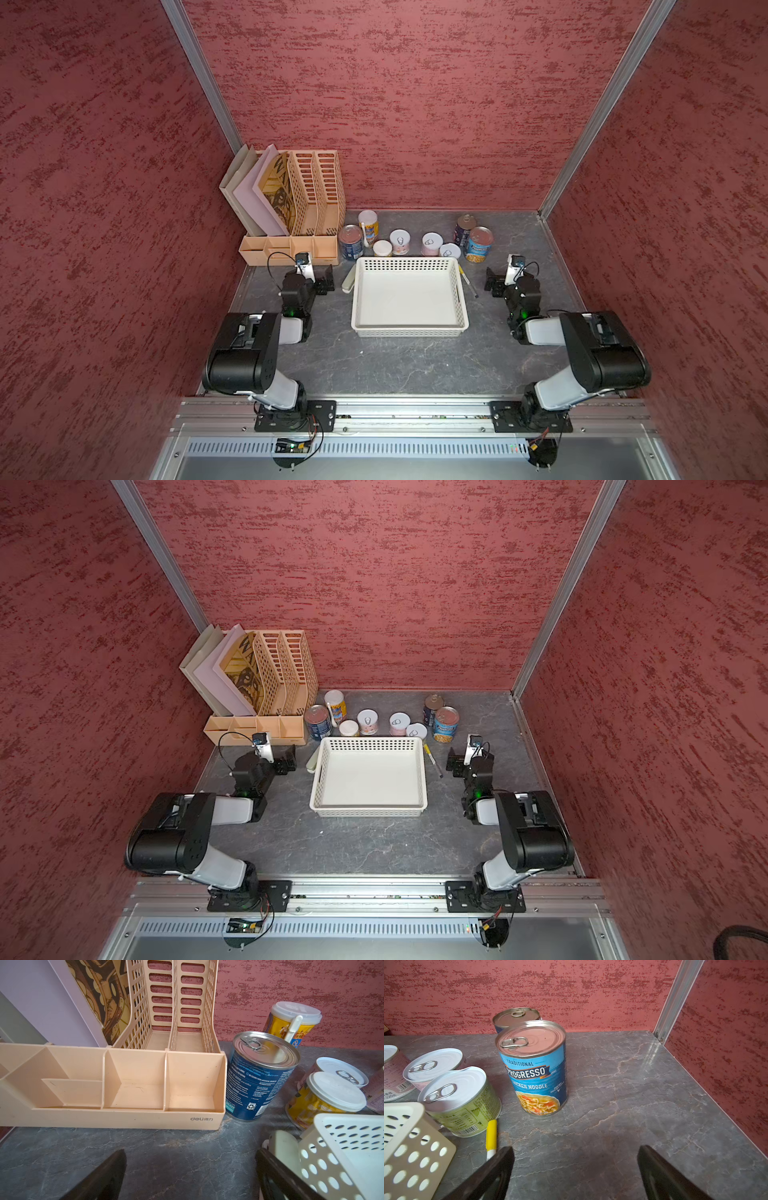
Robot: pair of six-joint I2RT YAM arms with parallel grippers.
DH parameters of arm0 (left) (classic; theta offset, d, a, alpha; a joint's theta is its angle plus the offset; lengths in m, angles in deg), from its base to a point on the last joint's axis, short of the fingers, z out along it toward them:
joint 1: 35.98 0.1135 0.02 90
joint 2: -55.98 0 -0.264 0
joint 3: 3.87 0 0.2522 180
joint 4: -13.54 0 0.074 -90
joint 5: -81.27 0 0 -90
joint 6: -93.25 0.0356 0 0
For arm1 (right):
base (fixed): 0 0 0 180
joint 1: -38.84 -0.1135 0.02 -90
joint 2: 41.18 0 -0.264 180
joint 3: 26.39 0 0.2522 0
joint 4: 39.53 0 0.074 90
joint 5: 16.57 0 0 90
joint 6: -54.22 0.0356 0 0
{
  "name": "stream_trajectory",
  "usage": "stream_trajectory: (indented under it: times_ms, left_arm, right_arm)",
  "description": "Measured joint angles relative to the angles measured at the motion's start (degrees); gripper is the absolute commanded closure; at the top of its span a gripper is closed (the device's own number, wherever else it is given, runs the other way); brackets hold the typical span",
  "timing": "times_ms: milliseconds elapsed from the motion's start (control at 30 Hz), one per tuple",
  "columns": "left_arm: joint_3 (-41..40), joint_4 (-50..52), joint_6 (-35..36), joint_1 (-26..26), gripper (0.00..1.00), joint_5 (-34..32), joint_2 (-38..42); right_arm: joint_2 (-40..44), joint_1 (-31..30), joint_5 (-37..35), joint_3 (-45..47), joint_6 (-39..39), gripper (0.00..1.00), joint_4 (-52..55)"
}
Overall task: Put the canned food in the basket
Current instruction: Move the basket to the center of the board.
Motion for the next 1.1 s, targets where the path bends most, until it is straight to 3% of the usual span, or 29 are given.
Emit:
stream_trajectory:
  times_ms: [900, 1000, 1100]
  left_arm:
    - [-0.98, -2.21, 0.59, -0.24, 0.0, -2.38, 0.11]
    - [-4.94, -4.24, 0.96, -2.75, 0.0, -6.64, 3.48]
    - [-4.42, 4.35, 1.14, -5.81, 0.0, -9.66, 12.52]
  right_arm:
    - [0.7, -0.61, -1.01, -0.22, -0.09, 0.02, 1.4]
    - [4.44, -2.47, -4.31, -2.01, -0.72, 0.01, 6.86]
    - [9.42, -5.53, -8.76, -4.26, -2.12, 0.02, 9.75]
